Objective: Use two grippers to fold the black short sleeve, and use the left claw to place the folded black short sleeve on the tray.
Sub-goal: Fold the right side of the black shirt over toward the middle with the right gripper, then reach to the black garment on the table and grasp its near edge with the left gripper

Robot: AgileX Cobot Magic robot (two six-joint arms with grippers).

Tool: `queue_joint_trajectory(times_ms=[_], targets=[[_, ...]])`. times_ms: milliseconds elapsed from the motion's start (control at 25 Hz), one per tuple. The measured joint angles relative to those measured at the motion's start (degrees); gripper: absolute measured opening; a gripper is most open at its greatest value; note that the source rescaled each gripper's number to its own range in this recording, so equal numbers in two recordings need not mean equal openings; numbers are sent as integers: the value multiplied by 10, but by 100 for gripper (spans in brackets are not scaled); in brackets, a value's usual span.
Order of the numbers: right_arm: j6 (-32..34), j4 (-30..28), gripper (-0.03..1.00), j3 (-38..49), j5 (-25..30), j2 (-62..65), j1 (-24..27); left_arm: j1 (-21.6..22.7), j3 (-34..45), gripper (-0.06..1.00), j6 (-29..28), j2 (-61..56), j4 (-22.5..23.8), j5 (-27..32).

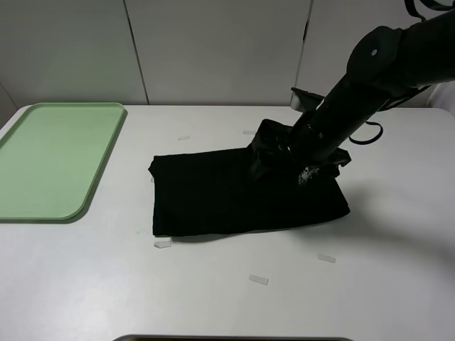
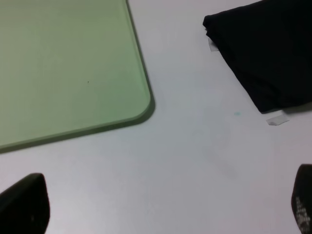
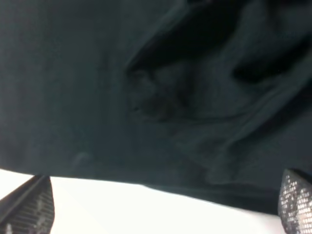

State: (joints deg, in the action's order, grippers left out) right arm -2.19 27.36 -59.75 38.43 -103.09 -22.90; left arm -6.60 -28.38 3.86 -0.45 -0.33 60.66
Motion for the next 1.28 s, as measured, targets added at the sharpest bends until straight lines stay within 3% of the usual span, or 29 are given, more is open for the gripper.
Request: queue_joint_trajectory(times_ms=[320,600,920,1280], targets=[[29,-153,100,0,-42,0,23,0,0,100,0,0,0,0],[147,-302,100,0,-58,0,76,0,0,100,0,0,0,0],[217,-323,100,0,-141,-34,70,0,0,100,0,0,0,0],[221,-314,100,0,-159,-75,6,0,0,100,0,0,0,0]])
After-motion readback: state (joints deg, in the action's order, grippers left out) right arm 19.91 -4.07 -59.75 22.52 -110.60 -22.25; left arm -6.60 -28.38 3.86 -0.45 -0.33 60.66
